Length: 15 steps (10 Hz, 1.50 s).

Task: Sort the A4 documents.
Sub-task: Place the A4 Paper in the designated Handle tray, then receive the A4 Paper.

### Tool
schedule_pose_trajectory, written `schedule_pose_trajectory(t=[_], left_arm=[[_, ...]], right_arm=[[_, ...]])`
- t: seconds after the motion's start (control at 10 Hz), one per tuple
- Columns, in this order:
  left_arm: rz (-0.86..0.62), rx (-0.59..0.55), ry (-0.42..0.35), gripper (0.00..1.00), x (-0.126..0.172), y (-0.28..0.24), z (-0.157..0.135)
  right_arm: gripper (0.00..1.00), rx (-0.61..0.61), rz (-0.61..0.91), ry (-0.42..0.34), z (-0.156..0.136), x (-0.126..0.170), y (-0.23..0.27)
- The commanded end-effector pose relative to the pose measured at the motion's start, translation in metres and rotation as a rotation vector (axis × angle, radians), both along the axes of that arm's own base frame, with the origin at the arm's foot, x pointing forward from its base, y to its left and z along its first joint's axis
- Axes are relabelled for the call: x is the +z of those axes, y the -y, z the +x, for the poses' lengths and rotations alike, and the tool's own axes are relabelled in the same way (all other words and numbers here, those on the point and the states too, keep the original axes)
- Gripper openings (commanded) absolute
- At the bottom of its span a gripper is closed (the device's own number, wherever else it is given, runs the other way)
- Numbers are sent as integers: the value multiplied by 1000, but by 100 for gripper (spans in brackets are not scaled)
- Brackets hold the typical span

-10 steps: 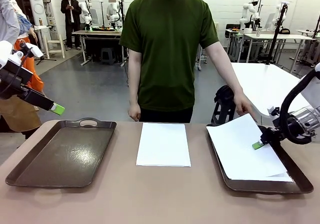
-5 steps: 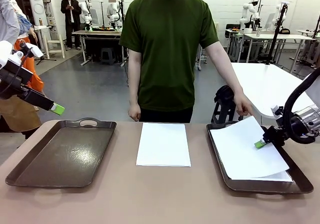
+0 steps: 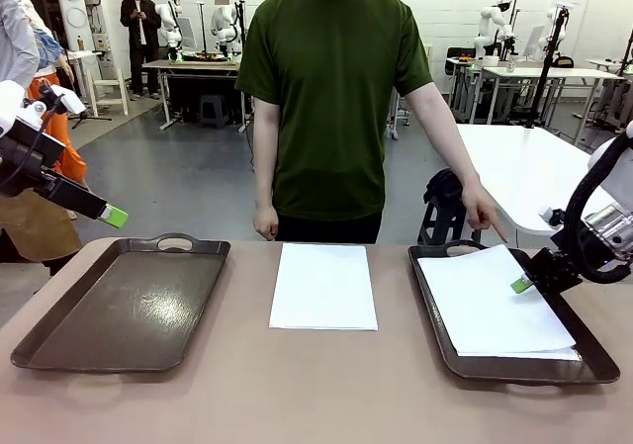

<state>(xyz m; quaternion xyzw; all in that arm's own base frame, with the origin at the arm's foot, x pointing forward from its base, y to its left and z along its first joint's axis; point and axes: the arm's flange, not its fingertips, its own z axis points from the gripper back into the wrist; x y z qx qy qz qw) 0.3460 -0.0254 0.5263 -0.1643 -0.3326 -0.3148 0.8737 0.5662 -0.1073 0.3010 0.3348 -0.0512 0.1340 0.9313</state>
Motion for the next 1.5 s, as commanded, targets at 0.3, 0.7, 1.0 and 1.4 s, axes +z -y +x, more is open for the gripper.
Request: schedule_pose_trajectory(t=[0.3, 0.7, 1.0, 1.4], left_arm=[[-6, -17, 7, 100, -2, -3, 1], [-6, -17, 7, 100, -2, -3, 1], [-6, -17, 7, 100, -2, -3, 1], [-6, -17, 7, 100, -2, -3, 1]], right_arm=[[100, -59, -169, 11, -10, 17, -1], [100, -49, -146, 23, -3, 21, 5], [100, -49, -146, 23, -3, 21, 5], [100, -49, -146, 23, -3, 21, 5]])
